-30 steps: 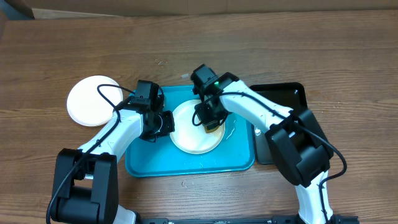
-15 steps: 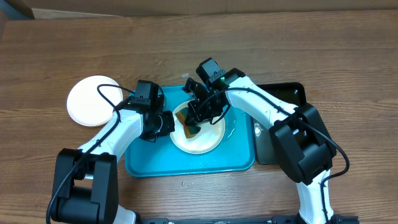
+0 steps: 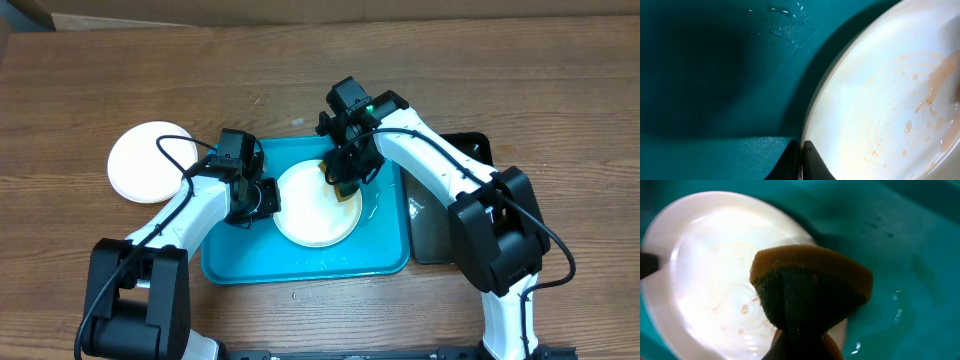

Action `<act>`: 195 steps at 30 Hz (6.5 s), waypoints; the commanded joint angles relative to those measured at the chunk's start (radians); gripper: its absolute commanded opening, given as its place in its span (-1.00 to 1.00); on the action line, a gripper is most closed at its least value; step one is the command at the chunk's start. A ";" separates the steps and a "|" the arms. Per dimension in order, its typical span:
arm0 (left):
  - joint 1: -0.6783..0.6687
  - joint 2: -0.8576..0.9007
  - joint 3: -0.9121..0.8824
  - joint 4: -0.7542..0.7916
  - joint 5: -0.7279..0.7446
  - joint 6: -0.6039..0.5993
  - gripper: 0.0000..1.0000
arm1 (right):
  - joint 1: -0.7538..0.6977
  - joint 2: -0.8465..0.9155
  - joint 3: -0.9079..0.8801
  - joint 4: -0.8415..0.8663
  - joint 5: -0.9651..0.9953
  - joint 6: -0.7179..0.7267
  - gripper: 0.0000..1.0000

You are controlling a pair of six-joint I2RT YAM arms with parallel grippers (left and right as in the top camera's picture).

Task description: Clean dirty plates on tray and stack at the side

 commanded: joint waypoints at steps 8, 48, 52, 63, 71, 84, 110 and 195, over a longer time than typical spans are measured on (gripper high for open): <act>0.003 0.011 0.013 0.004 -0.010 0.023 -0.88 | 0.022 -0.036 -0.162 0.160 0.073 -0.014 -0.92; 0.003 0.011 0.013 0.015 0.006 0.023 -0.89 | 0.069 -0.034 -0.142 0.146 -0.486 -0.168 -0.87; 0.003 0.011 0.013 0.014 0.005 0.023 -0.87 | 0.046 -0.034 -0.045 0.090 -0.490 -0.168 -0.87; 0.003 0.011 0.013 0.014 0.005 0.024 -0.78 | -0.124 -0.035 0.170 -0.219 -0.488 -0.168 -0.92; 0.003 0.011 0.013 0.009 -0.002 0.027 -0.73 | -0.442 -0.036 0.187 -0.393 -0.334 -0.100 -0.92; 0.003 0.011 0.013 0.007 -0.002 0.027 -0.72 | -0.560 -0.036 0.066 -0.357 0.130 0.081 -0.92; 0.003 0.011 0.013 0.007 -0.003 0.027 -0.70 | -0.518 -0.036 -0.198 -0.134 0.129 0.100 0.19; 0.003 0.040 0.013 0.023 -0.028 0.027 -0.74 | -0.768 -0.036 -0.045 -0.217 0.050 0.276 -0.92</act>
